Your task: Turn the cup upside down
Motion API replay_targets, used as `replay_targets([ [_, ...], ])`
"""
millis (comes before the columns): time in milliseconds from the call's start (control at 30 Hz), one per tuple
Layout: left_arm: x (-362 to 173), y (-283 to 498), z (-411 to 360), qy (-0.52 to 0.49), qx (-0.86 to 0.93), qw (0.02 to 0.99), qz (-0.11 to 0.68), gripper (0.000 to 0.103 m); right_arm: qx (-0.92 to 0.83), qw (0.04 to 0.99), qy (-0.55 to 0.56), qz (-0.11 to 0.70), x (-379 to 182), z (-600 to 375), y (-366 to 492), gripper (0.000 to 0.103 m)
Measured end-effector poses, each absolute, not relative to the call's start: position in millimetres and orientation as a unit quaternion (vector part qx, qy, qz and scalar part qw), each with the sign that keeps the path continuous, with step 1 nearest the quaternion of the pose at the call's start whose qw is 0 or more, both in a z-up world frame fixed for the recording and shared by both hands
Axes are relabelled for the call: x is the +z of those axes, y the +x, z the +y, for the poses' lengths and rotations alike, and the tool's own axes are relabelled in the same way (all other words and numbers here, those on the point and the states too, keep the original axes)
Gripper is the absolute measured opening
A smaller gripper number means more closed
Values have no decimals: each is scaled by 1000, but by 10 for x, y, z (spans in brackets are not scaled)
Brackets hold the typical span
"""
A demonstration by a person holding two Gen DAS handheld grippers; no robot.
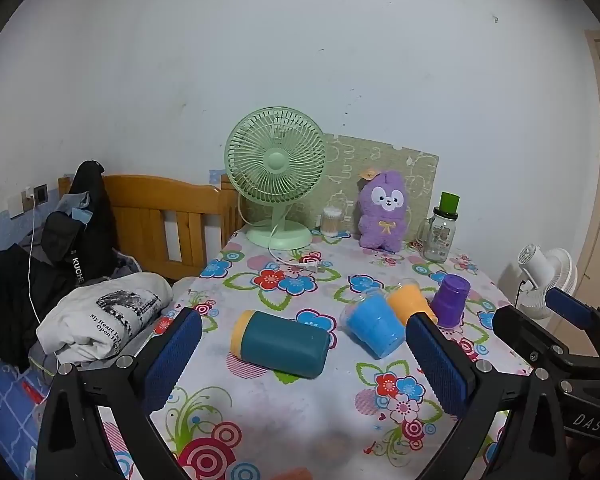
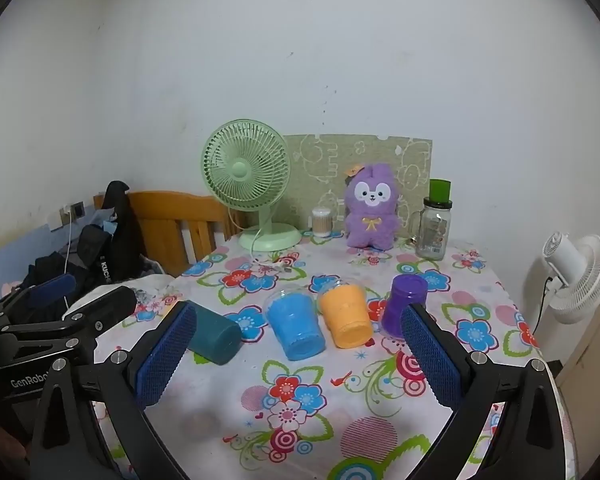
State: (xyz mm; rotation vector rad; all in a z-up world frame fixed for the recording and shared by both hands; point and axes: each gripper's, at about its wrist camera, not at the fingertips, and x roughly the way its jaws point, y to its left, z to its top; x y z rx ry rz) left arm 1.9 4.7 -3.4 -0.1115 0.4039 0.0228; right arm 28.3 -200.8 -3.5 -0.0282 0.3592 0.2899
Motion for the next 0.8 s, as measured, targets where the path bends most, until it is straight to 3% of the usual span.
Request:
replay_targets([
  [800,-48,16,181,-67,14,977,201,103,148,973,-28,174,19,-1907,249,103],
])
